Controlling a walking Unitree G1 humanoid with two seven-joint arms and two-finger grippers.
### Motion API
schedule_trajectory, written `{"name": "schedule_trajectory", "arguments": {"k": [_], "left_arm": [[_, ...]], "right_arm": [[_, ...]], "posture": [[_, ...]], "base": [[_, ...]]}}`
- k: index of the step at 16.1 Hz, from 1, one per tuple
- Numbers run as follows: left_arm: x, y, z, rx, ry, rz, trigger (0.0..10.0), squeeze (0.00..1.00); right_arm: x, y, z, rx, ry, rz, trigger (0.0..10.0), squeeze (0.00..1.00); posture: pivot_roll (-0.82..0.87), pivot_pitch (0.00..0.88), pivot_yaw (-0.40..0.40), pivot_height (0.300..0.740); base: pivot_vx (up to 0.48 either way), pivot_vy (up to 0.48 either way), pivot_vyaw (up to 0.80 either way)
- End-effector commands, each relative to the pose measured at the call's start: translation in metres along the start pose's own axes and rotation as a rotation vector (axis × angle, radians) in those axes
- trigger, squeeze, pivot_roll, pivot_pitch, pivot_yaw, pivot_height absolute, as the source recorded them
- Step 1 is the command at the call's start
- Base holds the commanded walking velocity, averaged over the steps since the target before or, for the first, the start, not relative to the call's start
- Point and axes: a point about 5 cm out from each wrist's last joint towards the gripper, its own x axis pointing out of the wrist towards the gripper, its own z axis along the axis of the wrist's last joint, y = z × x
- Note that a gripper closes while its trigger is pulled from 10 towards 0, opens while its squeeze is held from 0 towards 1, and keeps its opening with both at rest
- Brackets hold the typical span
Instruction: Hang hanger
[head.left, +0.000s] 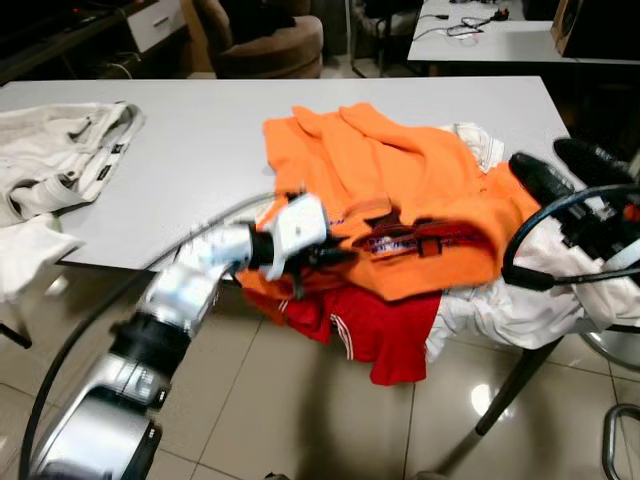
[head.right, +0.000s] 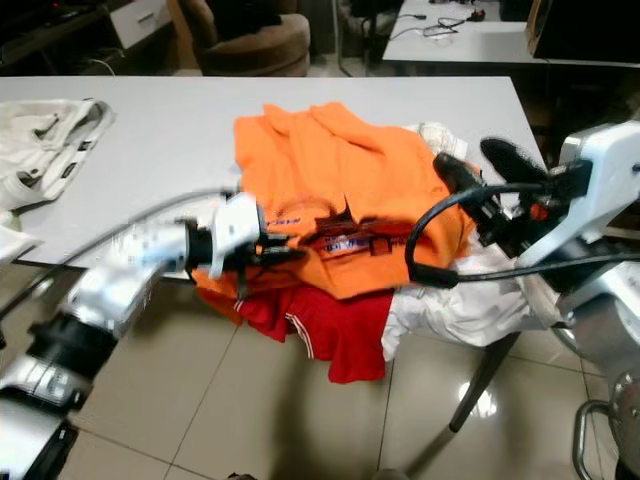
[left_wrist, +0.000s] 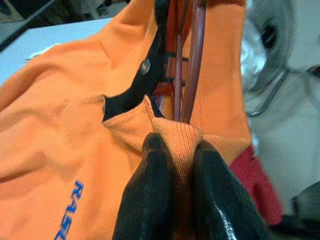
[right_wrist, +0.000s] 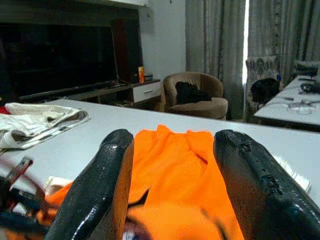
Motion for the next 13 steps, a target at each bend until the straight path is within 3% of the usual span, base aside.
{"name": "schedule_trajectory", "arguments": {"k": [1,4,5,7,9,13], "left_arm": [[-0.003,0.004,0.005,-0.038,-0.027,-0.012,0.0,0.0],[-0.002,0.003,0.006,-0.013,-0.011,-0.031,0.0,0.0],[-0.003,0.002,0.007,0.051,0.017,-0.038,0.0,0.0],[-0.004,0.002,0.007,0.147,0.065,-0.045,0.0,0.0],[-0.006,0.003,0.008,0.223,0.096,-0.041,0.0,0.0],[-0.007,0.003,0.012,0.299,0.103,-0.048,0.0,0.0]], "right_arm": [[0.001,0.008,0.002,-0.034,-0.003,0.04,10.0,0.0],[0.001,0.023,-0.003,-0.076,0.011,0.166,10.0,0.0],[0.001,0.031,-0.007,-0.121,0.035,0.272,10.0,1.0],[-0.005,0.04,-0.022,-0.3,0.181,0.482,10.0,1.0],[-0.008,0.03,-0.043,-0.494,0.346,0.569,10.0,1.0],[0.01,0.02,-0.048,-0.601,0.311,0.619,10.0,1.0]], "posture": [[-0.28,0.007,0.148,0.74],[-0.28,0.005,0.156,0.74],[-0.28,0.001,0.162,0.74],[-0.27,0.0,0.157,0.74],[-0.26,0.003,0.149,0.74],[-0.25,0.015,0.14,0.74]], "base": [[0.0,0.0,0.0],[0.0,0.0,0.0],[0.0,0.0,0.0],[0.0,0.0,0.0],[0.0,0.0,0.0],[0.0,0.0,0.0]]}}
